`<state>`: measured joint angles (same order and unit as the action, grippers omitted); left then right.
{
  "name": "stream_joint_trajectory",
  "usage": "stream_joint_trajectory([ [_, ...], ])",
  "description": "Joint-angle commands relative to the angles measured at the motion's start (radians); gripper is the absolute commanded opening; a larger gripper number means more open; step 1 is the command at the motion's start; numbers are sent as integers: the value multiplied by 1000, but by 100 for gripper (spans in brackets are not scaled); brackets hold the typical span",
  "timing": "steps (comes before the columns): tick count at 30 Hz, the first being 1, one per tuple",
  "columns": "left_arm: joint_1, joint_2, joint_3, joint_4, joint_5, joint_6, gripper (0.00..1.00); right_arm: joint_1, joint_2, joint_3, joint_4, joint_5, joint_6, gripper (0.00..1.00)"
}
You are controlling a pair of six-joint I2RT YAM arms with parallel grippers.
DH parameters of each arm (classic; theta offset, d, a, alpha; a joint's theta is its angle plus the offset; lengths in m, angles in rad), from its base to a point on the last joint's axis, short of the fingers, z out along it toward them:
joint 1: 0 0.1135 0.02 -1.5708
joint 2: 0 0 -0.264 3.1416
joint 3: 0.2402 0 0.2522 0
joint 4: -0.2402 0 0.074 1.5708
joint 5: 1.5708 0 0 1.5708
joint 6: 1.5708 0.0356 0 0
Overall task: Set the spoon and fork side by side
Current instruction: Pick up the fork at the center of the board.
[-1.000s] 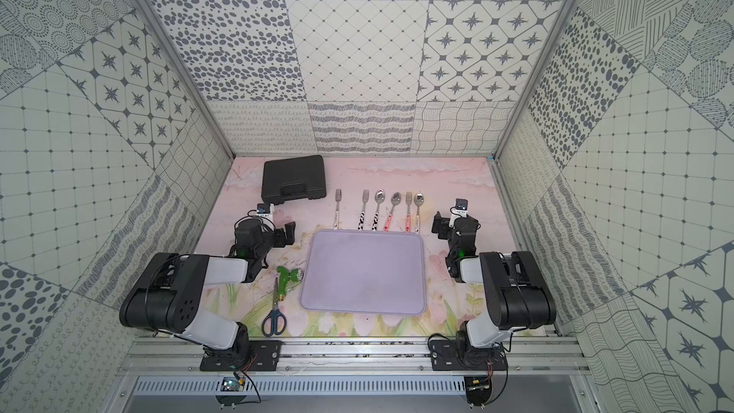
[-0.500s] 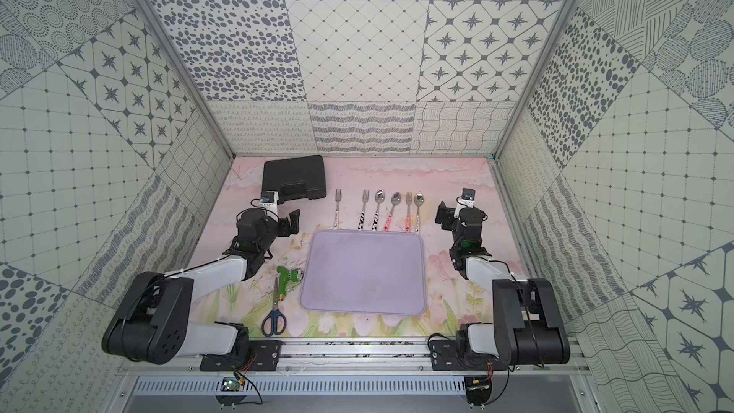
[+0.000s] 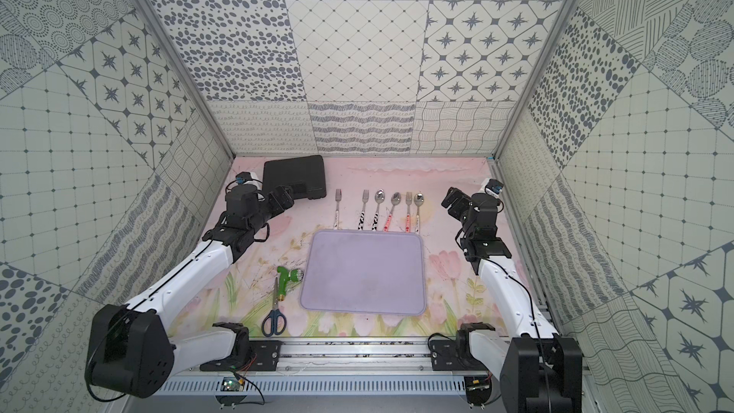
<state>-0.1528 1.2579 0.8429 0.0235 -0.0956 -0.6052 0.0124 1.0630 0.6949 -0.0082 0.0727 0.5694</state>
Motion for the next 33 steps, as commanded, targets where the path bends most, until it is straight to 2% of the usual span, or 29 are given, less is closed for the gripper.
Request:
stream_joint_trajectory([
  [1,-53,76,75,-204,91,-193,100,0,-45,25,-93,-72,-6,96],
  [5,-135,205,183,-284,73,-166,99,26,-43,67,-191,-73,-42,96],
  [11,-266,409,371,-395,34,-121,96,111,-32,74,-228,16,-88,96],
  [14,-311,512,466,-444,43,-101,92,113,-21,69,-234,34,-92,96],
  [21,-383,715,671,-556,60,-63,82,113,-4,63,-234,49,-98,97],
  [28,-415,865,831,-653,67,-56,70,113,23,64,-234,42,-94,97],
  [33,-443,948,937,-738,18,-11,69,113,27,60,-234,42,-89,97],
])
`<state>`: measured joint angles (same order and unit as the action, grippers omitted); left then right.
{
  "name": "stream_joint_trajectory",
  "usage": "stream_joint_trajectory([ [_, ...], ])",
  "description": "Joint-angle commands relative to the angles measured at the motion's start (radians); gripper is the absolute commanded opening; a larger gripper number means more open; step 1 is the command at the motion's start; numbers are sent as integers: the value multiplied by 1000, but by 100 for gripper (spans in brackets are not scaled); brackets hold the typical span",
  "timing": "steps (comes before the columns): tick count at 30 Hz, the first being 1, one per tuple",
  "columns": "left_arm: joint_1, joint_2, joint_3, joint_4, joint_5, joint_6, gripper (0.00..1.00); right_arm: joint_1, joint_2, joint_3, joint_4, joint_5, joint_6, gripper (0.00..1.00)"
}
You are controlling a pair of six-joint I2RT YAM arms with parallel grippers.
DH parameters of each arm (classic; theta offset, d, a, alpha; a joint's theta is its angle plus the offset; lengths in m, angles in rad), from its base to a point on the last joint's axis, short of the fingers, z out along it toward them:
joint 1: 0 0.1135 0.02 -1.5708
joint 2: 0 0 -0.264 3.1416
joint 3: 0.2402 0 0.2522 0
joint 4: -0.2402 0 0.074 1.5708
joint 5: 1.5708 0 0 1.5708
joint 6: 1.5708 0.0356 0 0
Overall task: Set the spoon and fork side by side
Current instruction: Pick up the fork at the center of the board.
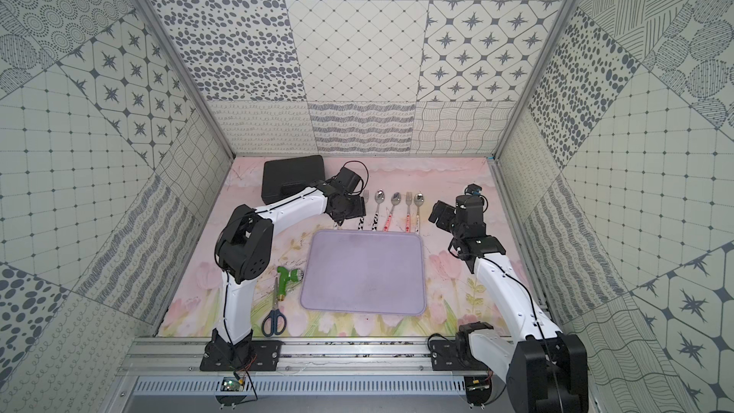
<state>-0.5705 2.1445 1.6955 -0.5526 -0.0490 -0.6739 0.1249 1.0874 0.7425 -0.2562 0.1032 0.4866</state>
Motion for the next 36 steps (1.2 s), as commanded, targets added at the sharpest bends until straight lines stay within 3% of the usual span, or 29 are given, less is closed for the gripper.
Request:
stream_joint_trajectory([
  [1,-31,79,108,-180,-44,64,68,0,3,12,15,11,-6,97],
  [11,-58,196,280,-312,-127,97,59,-1,1,11,15,4,6,97],
  [19,-68,273,388,-392,-156,121,45,-1,-4,9,16,6,16,97],
  [36,-78,343,475,-463,-203,139,23,-2,-8,2,25,-2,36,97],
])
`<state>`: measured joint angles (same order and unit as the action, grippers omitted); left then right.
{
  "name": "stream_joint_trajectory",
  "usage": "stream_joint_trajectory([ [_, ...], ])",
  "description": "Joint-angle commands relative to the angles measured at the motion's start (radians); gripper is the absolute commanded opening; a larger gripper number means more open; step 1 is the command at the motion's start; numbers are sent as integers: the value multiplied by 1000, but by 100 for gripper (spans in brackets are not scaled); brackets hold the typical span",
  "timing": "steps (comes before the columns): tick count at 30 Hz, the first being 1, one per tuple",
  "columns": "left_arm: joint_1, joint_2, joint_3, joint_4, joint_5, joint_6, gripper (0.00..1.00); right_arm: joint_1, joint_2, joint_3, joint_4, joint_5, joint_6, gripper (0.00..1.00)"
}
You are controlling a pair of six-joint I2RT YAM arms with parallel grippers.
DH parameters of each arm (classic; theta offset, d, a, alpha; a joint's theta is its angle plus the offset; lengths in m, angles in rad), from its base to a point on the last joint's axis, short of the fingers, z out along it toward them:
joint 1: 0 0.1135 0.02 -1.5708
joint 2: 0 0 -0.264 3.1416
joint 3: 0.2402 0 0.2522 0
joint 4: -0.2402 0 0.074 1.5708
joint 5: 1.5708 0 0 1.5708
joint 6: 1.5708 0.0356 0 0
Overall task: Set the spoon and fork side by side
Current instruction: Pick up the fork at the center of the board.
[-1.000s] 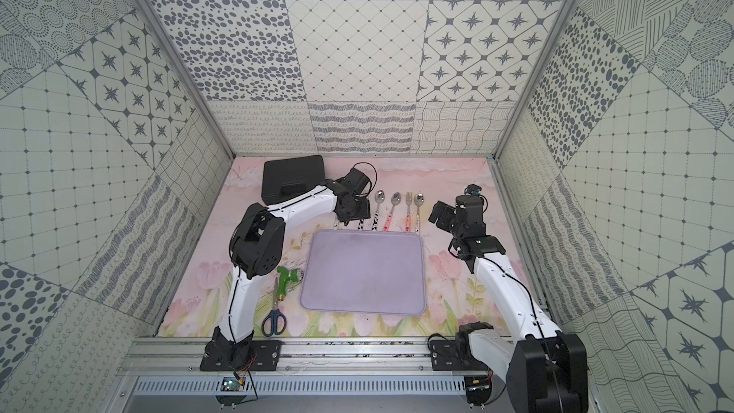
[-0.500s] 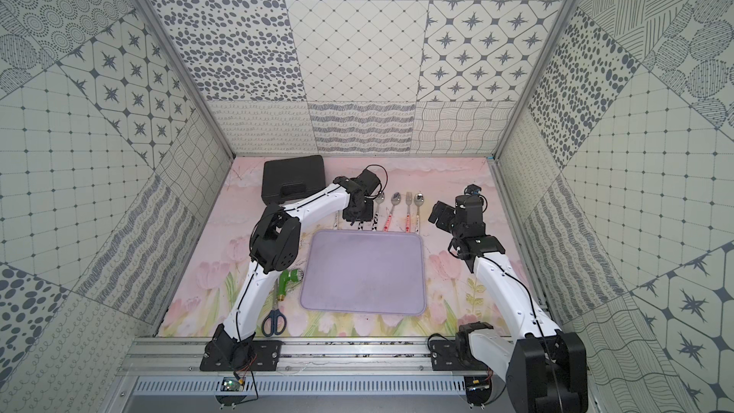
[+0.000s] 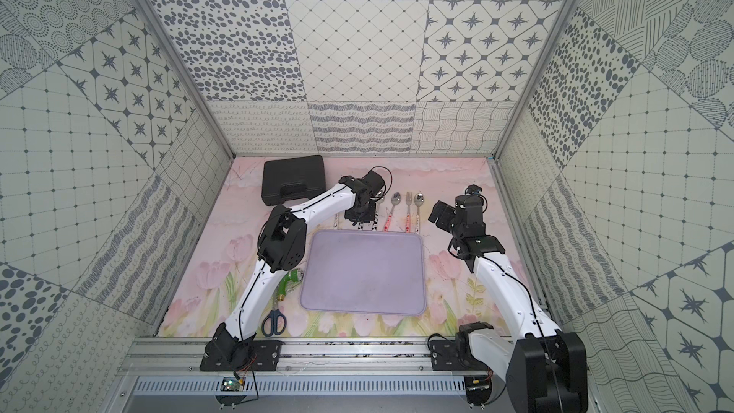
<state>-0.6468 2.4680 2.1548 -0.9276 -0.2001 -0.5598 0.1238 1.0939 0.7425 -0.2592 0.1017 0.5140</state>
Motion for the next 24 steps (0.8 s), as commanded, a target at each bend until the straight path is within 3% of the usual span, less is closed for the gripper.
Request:
stream_joint_trajectory([
  [1,-2,21,17,-89,-53,27,21,-1,-17,1,28,0,9,97],
  [11,-2,7,30,-89,-54,46,0,-1,-51,-20,40,8,18,97],
  [24,-4,-118,-26,-58,-35,64,0,-1,-55,-26,41,17,17,97],
])
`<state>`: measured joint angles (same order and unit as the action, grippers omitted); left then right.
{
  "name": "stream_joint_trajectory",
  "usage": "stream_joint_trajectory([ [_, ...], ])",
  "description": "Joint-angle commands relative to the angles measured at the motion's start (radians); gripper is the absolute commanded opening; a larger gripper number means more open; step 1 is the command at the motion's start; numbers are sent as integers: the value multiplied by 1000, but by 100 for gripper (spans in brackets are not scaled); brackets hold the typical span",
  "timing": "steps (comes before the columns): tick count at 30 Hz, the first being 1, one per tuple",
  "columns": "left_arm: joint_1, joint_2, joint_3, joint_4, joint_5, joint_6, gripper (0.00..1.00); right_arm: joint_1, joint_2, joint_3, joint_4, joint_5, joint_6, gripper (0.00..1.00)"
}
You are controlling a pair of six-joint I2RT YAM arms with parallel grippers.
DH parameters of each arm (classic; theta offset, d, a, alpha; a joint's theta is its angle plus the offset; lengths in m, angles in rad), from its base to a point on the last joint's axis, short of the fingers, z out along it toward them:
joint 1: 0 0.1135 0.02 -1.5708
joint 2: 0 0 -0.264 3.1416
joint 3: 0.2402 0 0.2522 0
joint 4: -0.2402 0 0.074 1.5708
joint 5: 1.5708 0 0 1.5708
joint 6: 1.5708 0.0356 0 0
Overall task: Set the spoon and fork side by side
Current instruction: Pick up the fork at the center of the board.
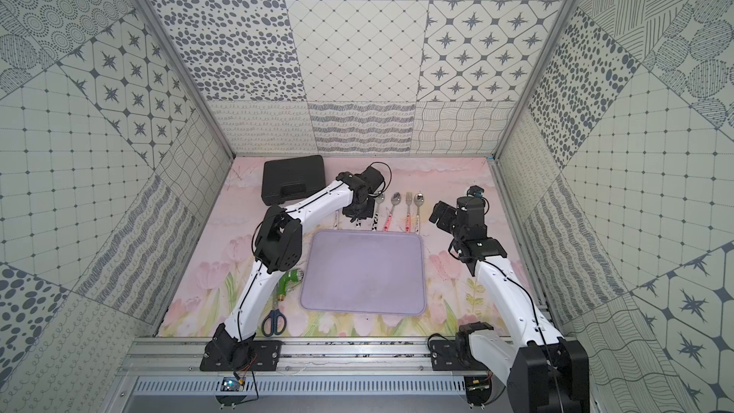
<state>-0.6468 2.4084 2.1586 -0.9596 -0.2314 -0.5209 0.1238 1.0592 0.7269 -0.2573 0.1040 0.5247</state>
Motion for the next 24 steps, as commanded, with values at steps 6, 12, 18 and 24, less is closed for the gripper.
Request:
stream_joint_trajectory([
  [6,-8,-162,-165,8,-1,16,0,-1,-24,-14,39,19,5,97],
  [12,-14,-312,-400,85,-8,-10,0,-2,-22,-17,43,23,5,97],
  [18,-23,-459,-638,160,-10,-47,0,-3,-15,-23,49,25,8,97],
  [24,-51,-565,-812,192,-27,-78,0,-3,-3,-27,55,17,11,97],
])
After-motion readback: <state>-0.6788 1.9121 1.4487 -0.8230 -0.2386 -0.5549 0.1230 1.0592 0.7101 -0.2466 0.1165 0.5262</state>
